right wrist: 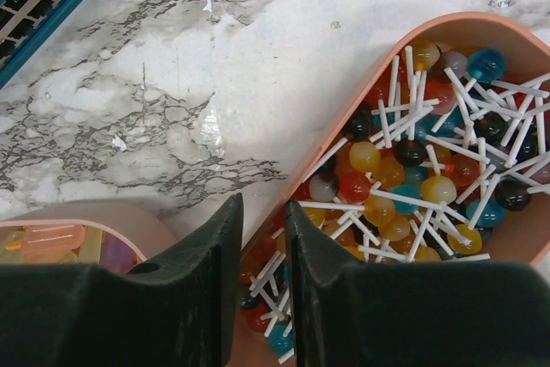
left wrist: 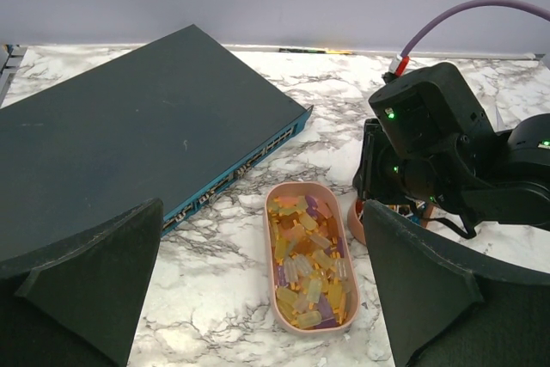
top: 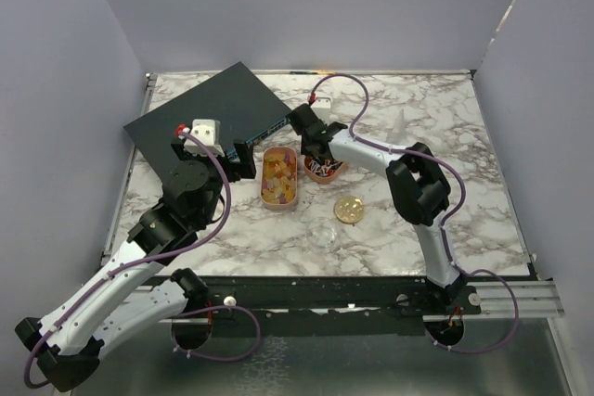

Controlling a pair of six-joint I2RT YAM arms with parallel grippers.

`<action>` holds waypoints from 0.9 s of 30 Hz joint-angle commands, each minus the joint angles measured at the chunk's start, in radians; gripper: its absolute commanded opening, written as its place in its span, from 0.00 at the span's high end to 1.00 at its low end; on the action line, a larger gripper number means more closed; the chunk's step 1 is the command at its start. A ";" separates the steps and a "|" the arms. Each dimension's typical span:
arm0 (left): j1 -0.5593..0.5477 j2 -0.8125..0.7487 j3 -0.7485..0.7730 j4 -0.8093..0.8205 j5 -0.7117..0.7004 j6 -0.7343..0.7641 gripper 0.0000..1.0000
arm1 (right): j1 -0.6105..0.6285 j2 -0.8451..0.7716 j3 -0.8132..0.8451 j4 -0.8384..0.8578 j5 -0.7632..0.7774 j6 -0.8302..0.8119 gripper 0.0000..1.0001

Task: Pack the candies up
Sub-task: Move the storage box to the center of the board.

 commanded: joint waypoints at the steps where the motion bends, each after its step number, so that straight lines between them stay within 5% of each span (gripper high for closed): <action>1: -0.004 -0.007 -0.011 0.011 0.013 0.000 0.01 | -0.005 0.029 0.027 0.012 -0.014 0.016 0.76; 9: -0.003 -0.005 -0.010 0.011 0.013 0.000 0.01 | -0.005 -0.021 -0.024 0.015 -0.016 -0.006 0.99; 27: -0.004 0.040 -0.008 0.010 0.035 -0.007 0.01 | -0.005 -0.221 -0.278 0.053 -0.050 -0.107 1.00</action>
